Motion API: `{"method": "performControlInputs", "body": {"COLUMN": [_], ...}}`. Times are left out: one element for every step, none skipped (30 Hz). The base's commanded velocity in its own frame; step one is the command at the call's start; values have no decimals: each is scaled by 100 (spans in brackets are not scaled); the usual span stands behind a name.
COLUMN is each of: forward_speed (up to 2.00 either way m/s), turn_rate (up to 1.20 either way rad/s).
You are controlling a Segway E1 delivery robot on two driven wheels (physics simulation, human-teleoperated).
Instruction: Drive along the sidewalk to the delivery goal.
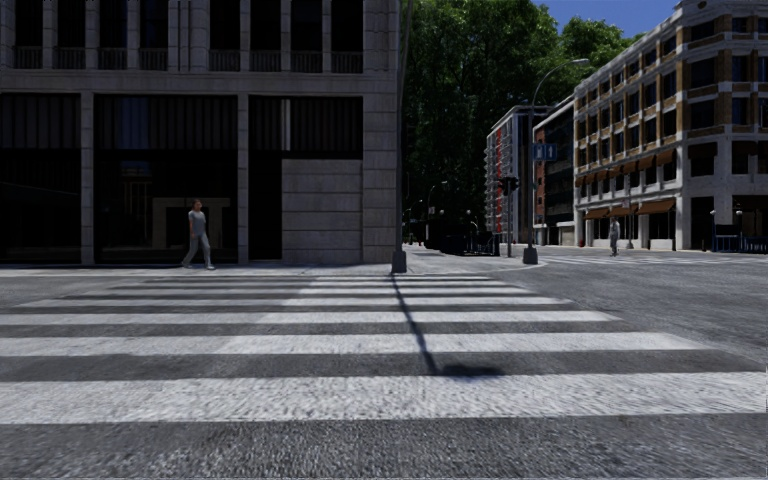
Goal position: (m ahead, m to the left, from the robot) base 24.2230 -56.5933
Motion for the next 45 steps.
{"method": "performControlInputs", "body": {"forward_speed": [200, 200, 200, 200, 200, 200, 200, 200, 200, 200, 200, 200, 200, 200, 200, 200, 200, 200, 200, 200, 199, 199, 189, 183, 180, 179, 179, 178, 178, 178, 178, 177, 176, 176, 176, 176, 176, 175, 175, 173, 172, 171, 171, 169, 169], "turn_rate": [0, 0, -3, -3, -8, -9, -10, -13, -19, -19, -22, -22, -23, -23, -23, -23, -23, -23, -23, -23, -23, -23, -23, -23, -23, -23, -23, -3, 0, 0, 0, 0, 0, 0, 0, 0, 0, 0, 0, 0, 0, 0, 0, 0, 0]}}
